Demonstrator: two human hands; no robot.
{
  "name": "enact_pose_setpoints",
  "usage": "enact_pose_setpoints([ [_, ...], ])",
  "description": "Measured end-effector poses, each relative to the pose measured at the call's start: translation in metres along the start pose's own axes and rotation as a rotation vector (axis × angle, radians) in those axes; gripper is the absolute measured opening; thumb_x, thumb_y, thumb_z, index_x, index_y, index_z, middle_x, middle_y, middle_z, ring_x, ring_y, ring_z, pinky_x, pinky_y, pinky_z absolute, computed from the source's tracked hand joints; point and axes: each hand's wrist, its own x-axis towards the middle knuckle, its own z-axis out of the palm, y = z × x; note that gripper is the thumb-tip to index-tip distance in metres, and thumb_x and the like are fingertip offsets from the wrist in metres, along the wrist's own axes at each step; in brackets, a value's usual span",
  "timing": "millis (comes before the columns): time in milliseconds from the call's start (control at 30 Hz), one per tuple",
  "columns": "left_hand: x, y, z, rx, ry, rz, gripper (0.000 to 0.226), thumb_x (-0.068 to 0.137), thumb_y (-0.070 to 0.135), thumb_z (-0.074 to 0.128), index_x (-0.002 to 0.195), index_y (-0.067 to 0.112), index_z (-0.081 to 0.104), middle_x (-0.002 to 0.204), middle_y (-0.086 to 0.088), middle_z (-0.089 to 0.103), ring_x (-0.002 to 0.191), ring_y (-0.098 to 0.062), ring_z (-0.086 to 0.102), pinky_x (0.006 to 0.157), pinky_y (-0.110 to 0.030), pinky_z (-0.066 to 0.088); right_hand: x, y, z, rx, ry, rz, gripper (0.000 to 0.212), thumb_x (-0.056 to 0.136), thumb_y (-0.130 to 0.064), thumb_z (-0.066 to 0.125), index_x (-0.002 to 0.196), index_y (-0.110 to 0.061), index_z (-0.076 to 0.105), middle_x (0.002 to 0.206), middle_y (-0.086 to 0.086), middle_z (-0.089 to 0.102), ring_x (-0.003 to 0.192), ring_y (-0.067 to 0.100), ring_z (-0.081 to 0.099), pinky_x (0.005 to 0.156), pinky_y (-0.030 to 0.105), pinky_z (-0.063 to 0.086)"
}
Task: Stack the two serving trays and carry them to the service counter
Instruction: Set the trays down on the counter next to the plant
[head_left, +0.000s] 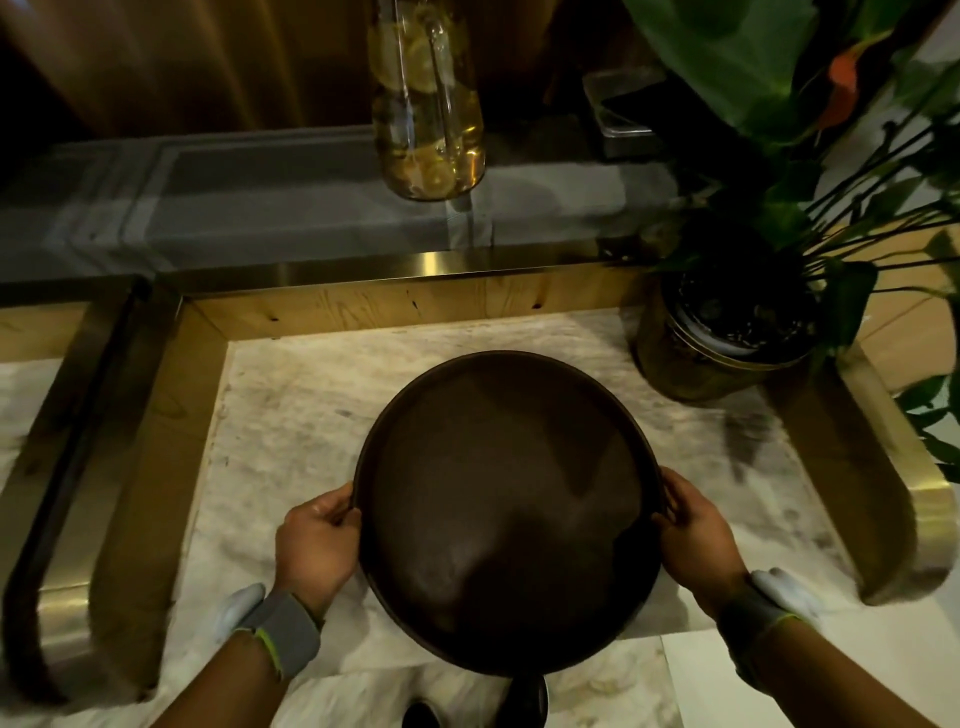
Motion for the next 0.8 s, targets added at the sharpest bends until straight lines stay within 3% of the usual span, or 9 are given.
enact_pose_setpoints([
  [200, 0.011, -0.015, -0.001, -0.090, -0.016, -0.045, 0.037, 0.084, 0.000, 0.059, 0.118, 0.014, 0.066, 0.113, -0.004, 0.071, 0.103, -0.019, 0.065, 0.099, -0.045, 0.047, 0.004, 0.002, 0.004, -0.045, 0.050, -0.010, 0.056, 0.088, -0.002, 0.049, 0.137, -0.031, 0.052, 0.133, -0.001, 0.061, 0.123, 0.026, 0.054, 0.104, 0.051, 0.044],
  [267, 0.014, -0.017, 0.000, -0.113, -0.016, -0.056, 0.037, 0.084, -0.004, 0.059, 0.117, 0.011, 0.066, 0.108, -0.003, 0.072, 0.101, -0.020, 0.066, 0.099, -0.045, 0.047, 0.006, 0.001, 0.005, -0.047, 0.058, -0.017, 0.053, 0.089, -0.003, 0.048, 0.135, -0.030, 0.053, 0.131, 0.000, 0.062, 0.120, 0.027, 0.056, 0.102, 0.052, 0.045],
  [400, 0.014, -0.020, 0.000, -0.138, -0.018, -0.040, 0.037, 0.083, -0.008, 0.058, 0.116, 0.006, 0.065, 0.087, 0.018, 0.071, 0.095, -0.018, 0.066, 0.096, -0.036, 0.047, 0.011, 0.001, 0.005, 0.004, 0.051, -0.026, 0.052, 0.090, 0.000, 0.048, 0.132, -0.029, 0.055, 0.121, -0.004, 0.063, 0.118, 0.026, 0.056, 0.101, 0.052, 0.046],
  [533, 0.012, -0.024, 0.000, -0.164, -0.020, -0.030, 0.038, 0.083, -0.008, 0.058, 0.119, 0.003, 0.063, 0.110, -0.008, 0.069, 0.100, -0.022, 0.065, 0.097, -0.038, 0.048, 0.012, 0.003, 0.005, 0.044, 0.041, -0.037, 0.055, 0.089, 0.004, 0.048, 0.128, -0.035, 0.055, 0.119, -0.006, 0.064, 0.118, 0.024, 0.057, 0.103, 0.051, 0.045],
  [633, 0.012, -0.025, 0.001, -0.189, -0.020, -0.047, 0.039, 0.084, -0.007, 0.059, 0.121, 0.002, 0.062, 0.111, -0.009, 0.068, 0.100, -0.022, 0.065, 0.094, -0.031, 0.048, 0.013, 0.003, 0.005, 0.046, 0.043, -0.037, 0.059, 0.087, 0.003, 0.049, 0.122, -0.043, 0.054, 0.120, -0.005, 0.066, 0.118, 0.026, 0.058, 0.101, 0.052, 0.046],
  [800, 0.013, -0.025, -0.007, -0.243, -0.099, -0.100, 0.038, 0.084, 0.004, 0.063, 0.122, 0.009, 0.062, 0.114, -0.007, 0.070, 0.105, -0.022, 0.065, 0.099, -0.043, 0.046, 0.010, -0.003, 0.006, -0.002, 0.027, -0.031, 0.053, 0.088, -0.005, 0.052, 0.133, -0.032, 0.055, 0.124, -0.003, 0.064, 0.118, 0.029, 0.058, 0.101, 0.051, 0.045],
])
